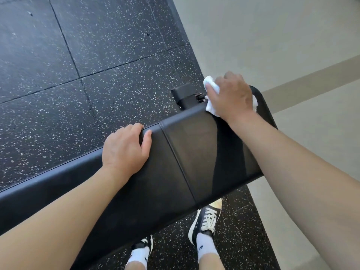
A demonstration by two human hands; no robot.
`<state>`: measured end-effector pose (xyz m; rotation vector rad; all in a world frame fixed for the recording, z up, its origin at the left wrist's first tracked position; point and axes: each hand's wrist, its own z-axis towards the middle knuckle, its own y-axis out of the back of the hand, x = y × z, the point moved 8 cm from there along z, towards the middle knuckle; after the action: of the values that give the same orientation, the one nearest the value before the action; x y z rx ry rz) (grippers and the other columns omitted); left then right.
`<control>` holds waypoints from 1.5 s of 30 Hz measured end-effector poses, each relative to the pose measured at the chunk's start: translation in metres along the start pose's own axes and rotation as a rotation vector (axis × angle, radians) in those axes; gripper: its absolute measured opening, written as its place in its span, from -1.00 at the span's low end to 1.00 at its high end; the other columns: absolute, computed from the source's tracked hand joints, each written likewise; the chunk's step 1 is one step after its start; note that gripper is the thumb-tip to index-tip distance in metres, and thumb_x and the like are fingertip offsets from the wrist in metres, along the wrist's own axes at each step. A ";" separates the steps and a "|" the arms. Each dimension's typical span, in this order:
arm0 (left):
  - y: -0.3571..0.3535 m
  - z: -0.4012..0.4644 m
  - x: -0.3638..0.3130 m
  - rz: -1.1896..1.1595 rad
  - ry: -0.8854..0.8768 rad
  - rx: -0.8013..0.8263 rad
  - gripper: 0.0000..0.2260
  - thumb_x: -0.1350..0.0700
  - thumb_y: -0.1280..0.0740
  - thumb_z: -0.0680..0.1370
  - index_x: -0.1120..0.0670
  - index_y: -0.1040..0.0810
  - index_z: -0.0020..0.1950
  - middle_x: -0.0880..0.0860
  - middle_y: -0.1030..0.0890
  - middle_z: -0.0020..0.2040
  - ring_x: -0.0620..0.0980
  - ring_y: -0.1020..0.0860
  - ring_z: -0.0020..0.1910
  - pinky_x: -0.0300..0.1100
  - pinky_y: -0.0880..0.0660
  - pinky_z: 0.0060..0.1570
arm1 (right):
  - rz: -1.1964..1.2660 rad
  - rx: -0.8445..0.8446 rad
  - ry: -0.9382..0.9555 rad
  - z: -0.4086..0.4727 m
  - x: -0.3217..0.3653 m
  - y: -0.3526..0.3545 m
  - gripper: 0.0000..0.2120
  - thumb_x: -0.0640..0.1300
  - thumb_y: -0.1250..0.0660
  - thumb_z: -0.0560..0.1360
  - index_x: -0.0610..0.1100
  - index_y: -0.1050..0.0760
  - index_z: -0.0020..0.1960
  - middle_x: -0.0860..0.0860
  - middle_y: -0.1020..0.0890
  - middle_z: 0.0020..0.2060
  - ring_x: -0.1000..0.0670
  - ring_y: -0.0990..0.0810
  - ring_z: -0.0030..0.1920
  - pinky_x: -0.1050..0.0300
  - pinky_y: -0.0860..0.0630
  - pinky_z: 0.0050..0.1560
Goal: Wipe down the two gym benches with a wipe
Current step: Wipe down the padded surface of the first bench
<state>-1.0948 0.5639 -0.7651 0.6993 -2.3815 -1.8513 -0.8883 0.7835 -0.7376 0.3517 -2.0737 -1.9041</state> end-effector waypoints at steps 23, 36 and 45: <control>-0.001 -0.001 -0.001 0.057 0.041 -0.022 -0.66 -0.14 0.00 0.69 0.02 -0.45 0.05 0.09 -0.63 -0.06 0.26 -0.58 -0.07 0.02 -0.32 -0.19 | 0.252 -0.116 -0.127 -0.170 0.018 -0.008 -0.72 0.00 -0.42 0.47 -0.14 -0.54 0.09 -0.08 -0.52 -0.06 -0.15 -0.45 -0.15 -0.07 -0.39 -0.21; 0.008 -0.011 0.005 0.002 -0.034 0.149 -0.64 -0.12 -0.03 0.73 0.11 -0.47 0.17 0.14 -0.57 0.04 0.28 -0.56 0.06 0.16 -0.49 0.01 | 0.183 -0.175 0.118 -0.154 0.043 0.001 -0.78 -0.03 -0.33 0.56 -0.19 -0.57 0.03 -0.11 -0.52 -0.16 -0.19 -0.49 -0.21 -0.07 -0.42 -0.26; 0.026 -0.095 0.143 0.020 0.049 0.048 -0.50 -0.13 -0.03 0.68 0.18 -0.51 0.38 0.17 -0.63 0.13 0.29 -0.59 0.06 0.19 -0.47 0.09 | 0.134 -0.141 0.025 -0.157 0.175 -0.015 -0.71 -0.06 -0.50 0.46 -0.17 -0.49 0.05 -0.11 -0.54 -0.12 -0.17 -0.51 -0.21 -0.04 -0.40 -0.25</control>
<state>-1.2022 0.4284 -0.7478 0.7138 -2.4011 -1.7536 -0.9901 0.5710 -0.7309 0.1977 -1.8840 -1.9419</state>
